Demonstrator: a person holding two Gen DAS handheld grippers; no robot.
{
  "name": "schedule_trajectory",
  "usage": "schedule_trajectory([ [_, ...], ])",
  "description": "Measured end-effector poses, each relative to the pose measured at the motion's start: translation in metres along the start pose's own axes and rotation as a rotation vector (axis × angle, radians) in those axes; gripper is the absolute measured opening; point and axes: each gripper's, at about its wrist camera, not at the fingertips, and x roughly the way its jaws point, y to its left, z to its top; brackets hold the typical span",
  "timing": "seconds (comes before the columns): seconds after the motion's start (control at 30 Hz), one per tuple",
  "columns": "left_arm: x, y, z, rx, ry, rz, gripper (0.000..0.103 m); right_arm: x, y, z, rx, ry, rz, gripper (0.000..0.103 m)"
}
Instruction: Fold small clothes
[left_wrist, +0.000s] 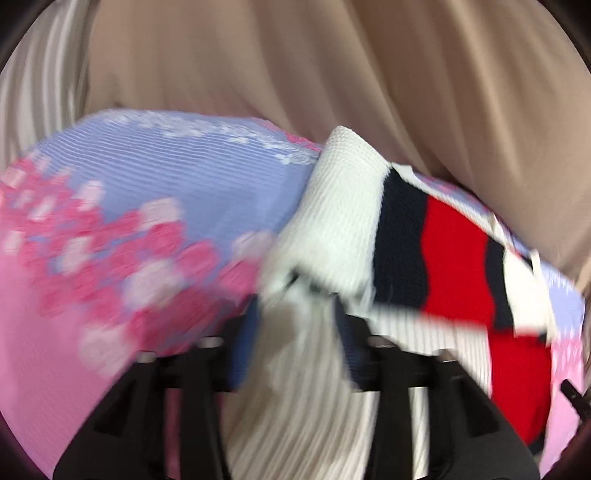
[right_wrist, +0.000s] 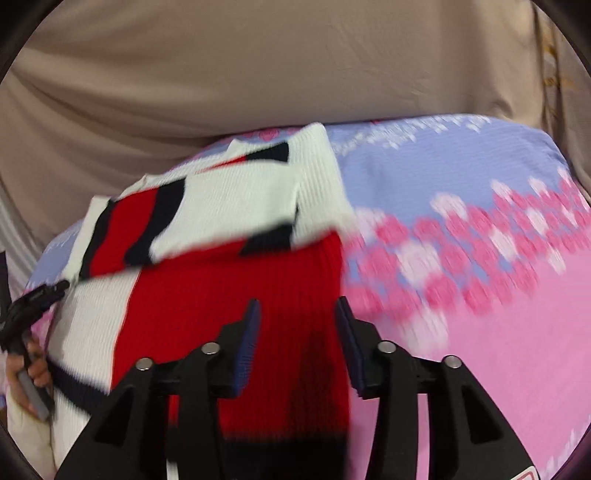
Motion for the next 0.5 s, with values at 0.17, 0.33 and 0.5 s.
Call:
schedule_trajectory([
  [0.17,-0.078,0.036,-0.069,0.072,0.069,-0.047,0.085,-0.056,-0.028,-0.096,0.045,0.048,0.029,0.061],
  [0.33,-0.121,0.056,-0.135,0.053,0.167,-0.106,0.085,-0.080,-0.023,-0.157,0.091,0.083,0.116,0.063],
  [0.5,-0.136,0.042,-0.155,0.024,0.178,-0.210,0.085,-0.078,-0.003,-0.167,0.091,0.050,0.217,0.067],
])
